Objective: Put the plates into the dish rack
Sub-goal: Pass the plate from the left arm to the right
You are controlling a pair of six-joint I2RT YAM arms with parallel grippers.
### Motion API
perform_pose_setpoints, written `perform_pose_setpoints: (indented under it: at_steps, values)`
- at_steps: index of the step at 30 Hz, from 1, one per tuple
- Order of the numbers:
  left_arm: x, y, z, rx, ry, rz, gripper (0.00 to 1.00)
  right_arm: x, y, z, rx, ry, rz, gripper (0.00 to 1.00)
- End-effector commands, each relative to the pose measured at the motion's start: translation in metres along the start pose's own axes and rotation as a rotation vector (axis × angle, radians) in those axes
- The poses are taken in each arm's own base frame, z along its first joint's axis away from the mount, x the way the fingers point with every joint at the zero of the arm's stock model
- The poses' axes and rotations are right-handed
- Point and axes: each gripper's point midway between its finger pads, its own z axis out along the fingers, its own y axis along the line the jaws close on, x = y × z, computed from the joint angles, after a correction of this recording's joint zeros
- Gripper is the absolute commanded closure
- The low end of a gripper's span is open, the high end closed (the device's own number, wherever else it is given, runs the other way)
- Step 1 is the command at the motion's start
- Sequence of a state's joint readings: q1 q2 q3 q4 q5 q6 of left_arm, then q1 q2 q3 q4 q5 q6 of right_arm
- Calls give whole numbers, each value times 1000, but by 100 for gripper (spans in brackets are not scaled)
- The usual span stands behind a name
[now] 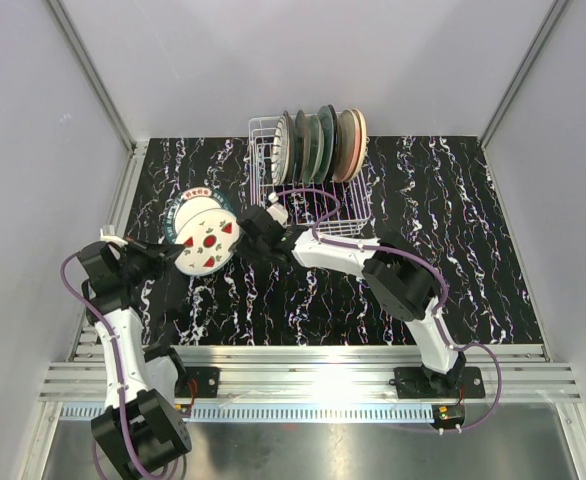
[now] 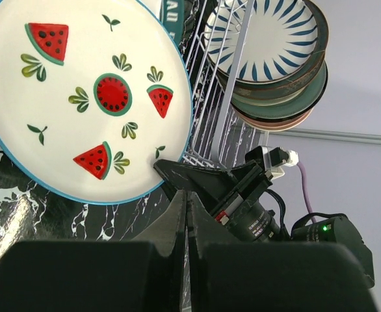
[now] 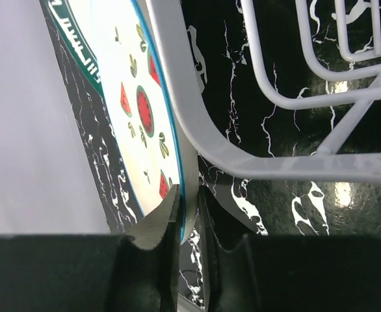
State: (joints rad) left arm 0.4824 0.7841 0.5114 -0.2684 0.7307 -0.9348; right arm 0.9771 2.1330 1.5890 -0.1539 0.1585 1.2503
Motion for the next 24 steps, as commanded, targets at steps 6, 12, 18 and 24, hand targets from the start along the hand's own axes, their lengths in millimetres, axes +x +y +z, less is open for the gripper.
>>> perform_pose_setpoints:
  at_steps: [6, 12, 18, 24]
  values:
    - [-3, -12, -3, 45, -7, 105, 100, -31, 72, -36, -201, -104, -83, 100]
    - [-21, -28, 0, 47, -16, 174, 100, -53, 97, -56, -255, -192, -185, 100]
    - [-36, -42, 7, 51, 0, 193, 100, -69, 112, -69, -283, -237, -233, 100]
    - [-43, -49, 15, 37, 43, 257, 100, -92, 121, -80, -311, -255, -252, 100]
